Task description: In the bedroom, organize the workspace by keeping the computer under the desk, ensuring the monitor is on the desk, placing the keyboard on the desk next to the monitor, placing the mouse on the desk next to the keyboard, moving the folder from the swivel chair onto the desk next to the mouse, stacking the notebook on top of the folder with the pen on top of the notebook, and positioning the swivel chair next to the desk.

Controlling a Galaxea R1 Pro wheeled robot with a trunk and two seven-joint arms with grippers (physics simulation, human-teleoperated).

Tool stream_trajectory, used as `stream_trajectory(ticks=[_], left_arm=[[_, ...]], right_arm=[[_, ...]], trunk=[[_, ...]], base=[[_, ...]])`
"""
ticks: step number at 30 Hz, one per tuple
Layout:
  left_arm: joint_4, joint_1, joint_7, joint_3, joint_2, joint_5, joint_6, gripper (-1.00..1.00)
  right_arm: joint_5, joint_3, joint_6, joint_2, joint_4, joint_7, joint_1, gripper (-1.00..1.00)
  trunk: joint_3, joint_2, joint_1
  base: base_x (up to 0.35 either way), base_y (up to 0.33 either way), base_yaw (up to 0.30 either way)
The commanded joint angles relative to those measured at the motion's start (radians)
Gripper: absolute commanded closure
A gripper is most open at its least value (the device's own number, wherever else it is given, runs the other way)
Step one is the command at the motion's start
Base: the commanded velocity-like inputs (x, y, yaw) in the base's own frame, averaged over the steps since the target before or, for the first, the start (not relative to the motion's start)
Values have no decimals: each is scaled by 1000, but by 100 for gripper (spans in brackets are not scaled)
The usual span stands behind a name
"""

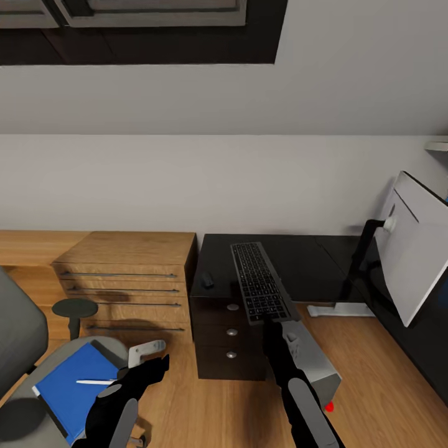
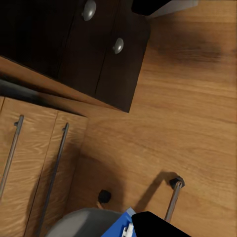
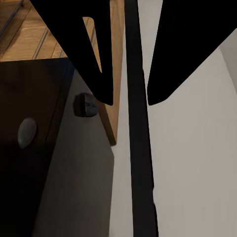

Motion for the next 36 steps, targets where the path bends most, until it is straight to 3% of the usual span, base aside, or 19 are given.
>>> stream_trajectory(ticks=[1, 6, 23, 36], left_arm=[[-1, -1, 9, -1, 0, 11, 3, -100], [-1, -1, 10, -2, 0, 9, 3, -100], [-1, -1, 9, -15, 0, 14, 4, -100], [-1, -1, 9, -19, 0, 35, 4, -100]], right_arm=[[-10, 2, -6, 0, 0, 4, -1, 100], [-10, 1, -5, -3, -1, 3, 1, 100], [-10, 1, -5, -3, 1, 3, 1, 100], [-10, -1, -5, -3, 1, 3, 1, 100]], trunk=[[-1, -1, 0], [-1, -1, 0], [-1, -1, 0], [-1, -1, 0]], base=[[6, 1, 0], [31, 6, 0], [229, 86, 0], [28, 18, 0]])
